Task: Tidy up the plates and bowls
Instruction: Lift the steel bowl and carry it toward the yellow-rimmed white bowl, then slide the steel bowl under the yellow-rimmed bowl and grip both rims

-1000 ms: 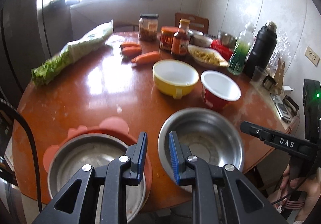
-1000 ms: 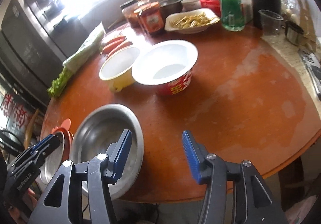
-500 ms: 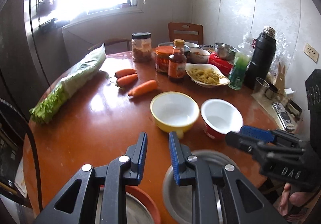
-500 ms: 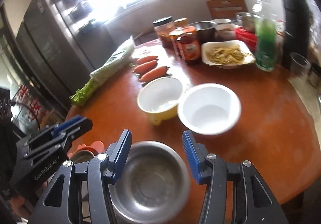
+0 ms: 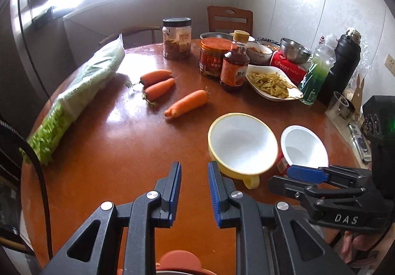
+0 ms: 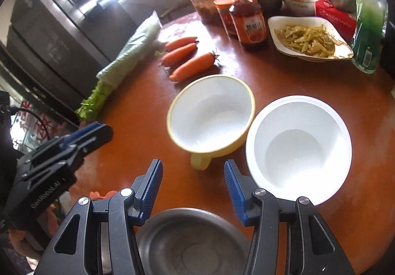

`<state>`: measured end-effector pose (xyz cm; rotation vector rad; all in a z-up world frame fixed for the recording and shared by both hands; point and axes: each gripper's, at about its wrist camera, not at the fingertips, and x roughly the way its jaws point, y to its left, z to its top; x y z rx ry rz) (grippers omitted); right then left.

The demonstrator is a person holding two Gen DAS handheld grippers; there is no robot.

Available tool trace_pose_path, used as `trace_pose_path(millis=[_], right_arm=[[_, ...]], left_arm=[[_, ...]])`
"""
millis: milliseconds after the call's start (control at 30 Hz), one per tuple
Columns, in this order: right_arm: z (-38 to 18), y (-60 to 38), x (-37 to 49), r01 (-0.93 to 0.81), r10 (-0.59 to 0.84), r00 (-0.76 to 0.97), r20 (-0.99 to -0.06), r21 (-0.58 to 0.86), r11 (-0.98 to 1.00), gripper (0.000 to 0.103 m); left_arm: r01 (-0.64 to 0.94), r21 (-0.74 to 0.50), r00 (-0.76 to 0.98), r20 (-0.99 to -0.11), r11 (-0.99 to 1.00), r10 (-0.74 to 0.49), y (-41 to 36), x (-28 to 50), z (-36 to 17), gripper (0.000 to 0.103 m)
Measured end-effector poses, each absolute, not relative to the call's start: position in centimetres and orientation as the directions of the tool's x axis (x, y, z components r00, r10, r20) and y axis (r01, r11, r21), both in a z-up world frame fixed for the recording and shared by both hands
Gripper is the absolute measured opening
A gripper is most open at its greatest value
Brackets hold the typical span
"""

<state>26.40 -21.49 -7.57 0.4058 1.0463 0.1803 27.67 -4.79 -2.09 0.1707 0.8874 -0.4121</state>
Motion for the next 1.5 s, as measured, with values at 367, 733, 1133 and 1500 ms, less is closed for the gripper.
trace_pose_path(millis=[367,733,1133,1500], right_arm=[[-8.7,-22.1,29.1,0.115,0.228,0.468,-0.854,0.314,0.942,0.053],[-8.7,-22.4,30.7,0.140,0.179,0.457,-0.872,0.269,0.953,0.051],[-10.3,-21.8,33.4,0.123,0.132,0.400,-0.907,0.196,0.973,0.041],[-11.0,-21.9,34.2,0.119,0.116,0.374,-0.920,0.171,0.978,0.029]], left_arm=[[0.443,-0.036,0.446,-0.858,0.896,-0.255,-6.6,30.2,-4.8,0.022],[0.459,0.030,0.410,-0.894,0.888,-0.182,-8.9,31.5,-7.0,0.022],[0.414,0.049,0.395,-0.909,0.909,-0.131,-9.5,34.4,-8.8,0.022],[0.396,0.073,0.359,-0.930,0.915,-0.082,-9.7,35.8,-10.7,0.022]])
